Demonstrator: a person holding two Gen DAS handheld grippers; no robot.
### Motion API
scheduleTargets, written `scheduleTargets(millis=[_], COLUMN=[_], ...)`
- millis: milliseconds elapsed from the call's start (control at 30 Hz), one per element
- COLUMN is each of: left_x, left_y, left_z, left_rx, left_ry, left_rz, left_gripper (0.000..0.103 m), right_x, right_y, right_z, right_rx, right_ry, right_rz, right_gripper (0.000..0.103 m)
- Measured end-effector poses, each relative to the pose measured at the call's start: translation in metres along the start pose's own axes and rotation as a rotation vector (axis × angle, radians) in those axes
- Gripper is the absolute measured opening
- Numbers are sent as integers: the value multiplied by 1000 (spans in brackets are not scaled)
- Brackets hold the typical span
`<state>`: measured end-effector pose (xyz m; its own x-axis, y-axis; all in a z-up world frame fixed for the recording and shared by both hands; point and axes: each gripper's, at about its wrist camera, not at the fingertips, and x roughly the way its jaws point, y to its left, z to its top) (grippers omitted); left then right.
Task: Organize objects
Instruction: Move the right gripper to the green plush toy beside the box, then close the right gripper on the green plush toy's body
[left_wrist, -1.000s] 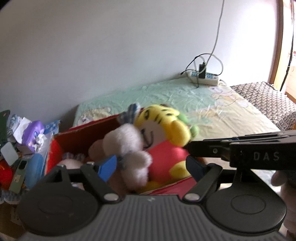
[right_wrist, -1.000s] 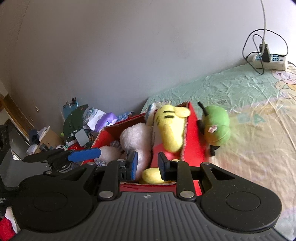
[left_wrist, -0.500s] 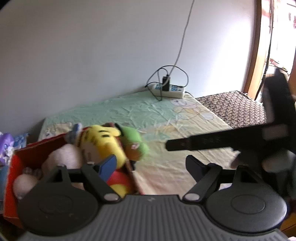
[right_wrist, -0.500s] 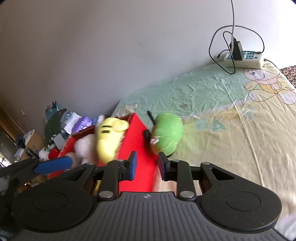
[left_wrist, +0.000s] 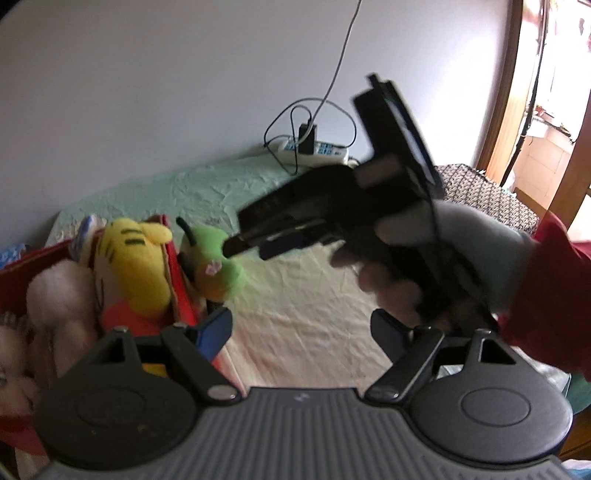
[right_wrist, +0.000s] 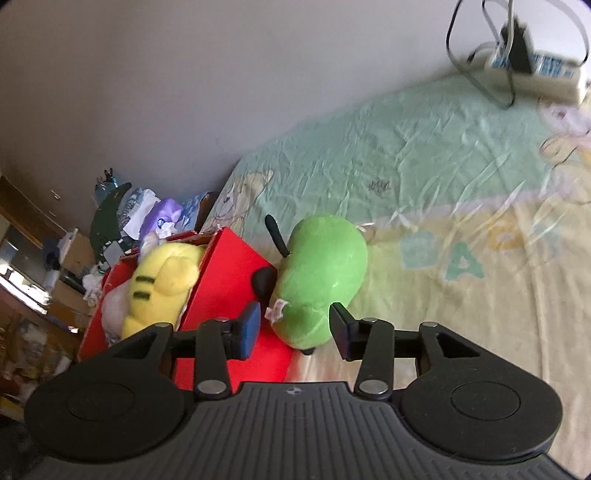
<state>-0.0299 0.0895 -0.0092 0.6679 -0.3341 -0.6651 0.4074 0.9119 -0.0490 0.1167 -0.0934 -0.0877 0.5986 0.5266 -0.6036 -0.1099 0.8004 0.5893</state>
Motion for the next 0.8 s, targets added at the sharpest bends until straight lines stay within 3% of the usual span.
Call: scheduleTargets(millis=[167,233,367,633,800], left_x=[2,2,5,11,20], left_y=[2,2,0,-6,-16], left_z=[0,1,5,10,6], left_rx=[-42,-50,-58,-34,-2], left_ry=[20,25,29,34,66], left_rz=[22,35,51,17,-41], left_gripper=[84,84,84,85,85], right_x=[30,38,40,-8,-43], right_y=[-11,-17,-34,-71,-88], right_z=[7,6,0,-31,-64], right_rx=[71,106,217,383,440], right_ry=[51,65,100,95,77], right_rz=[16,14,93,213,236], right_gripper=[48,54,43,43,44])
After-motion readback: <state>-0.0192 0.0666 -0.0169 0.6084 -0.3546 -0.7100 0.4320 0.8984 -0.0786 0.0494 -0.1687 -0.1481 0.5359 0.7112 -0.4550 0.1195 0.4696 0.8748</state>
